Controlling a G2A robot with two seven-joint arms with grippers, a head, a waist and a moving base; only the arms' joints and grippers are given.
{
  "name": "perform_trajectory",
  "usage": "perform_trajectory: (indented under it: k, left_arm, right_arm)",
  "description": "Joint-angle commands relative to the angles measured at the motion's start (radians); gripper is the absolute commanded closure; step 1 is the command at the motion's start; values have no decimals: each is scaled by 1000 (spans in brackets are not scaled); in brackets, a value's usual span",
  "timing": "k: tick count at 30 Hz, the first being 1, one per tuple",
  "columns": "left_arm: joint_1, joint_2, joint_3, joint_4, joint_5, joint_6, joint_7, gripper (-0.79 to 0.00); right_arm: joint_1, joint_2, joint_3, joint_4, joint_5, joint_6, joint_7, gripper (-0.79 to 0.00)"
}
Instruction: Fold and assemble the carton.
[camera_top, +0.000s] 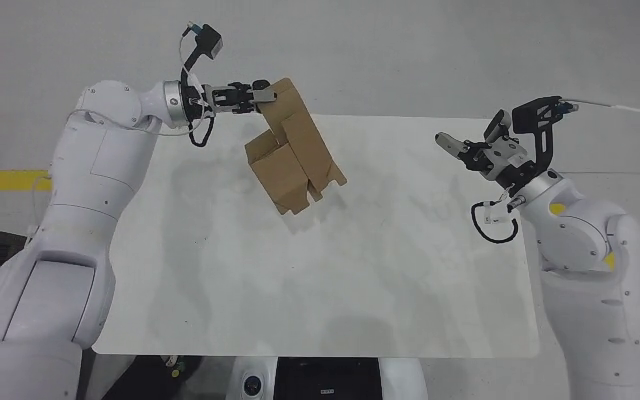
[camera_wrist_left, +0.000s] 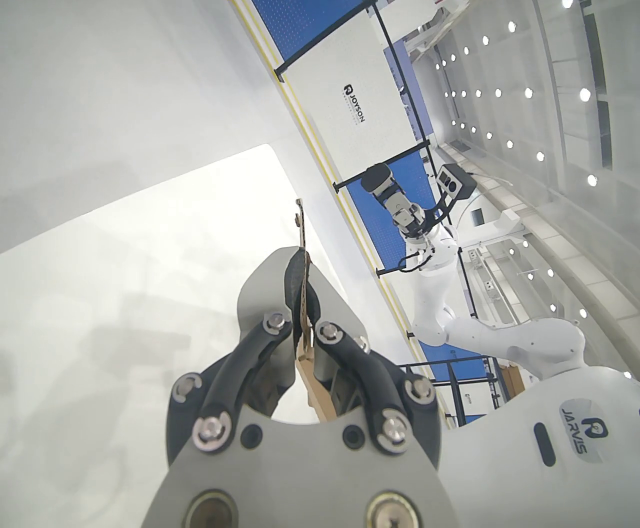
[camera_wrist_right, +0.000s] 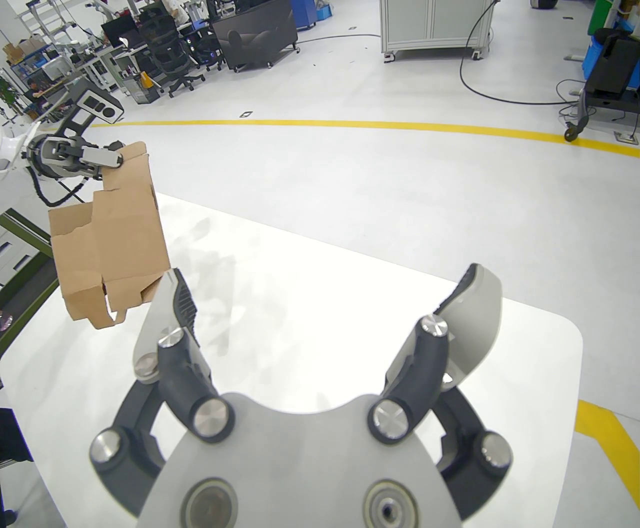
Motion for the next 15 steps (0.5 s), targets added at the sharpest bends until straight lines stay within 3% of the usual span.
perform_trajectory:
  k: [1, 10, 15]
  left_arm:
    - [15, 1, 5, -30, 6, -6, 6, 0]
    - [75, 11, 4, -130, -71, 17, -17, 0]
    - [92, 20, 4, -172, -85, 24, -24, 0]
  right_arm:
    - [0, 0, 0, 0, 0, 0, 0, -785]
    - [0, 0, 0, 0, 0, 0, 0, -785]
    - [10, -4, -53, 32, 86, -17, 24, -785]
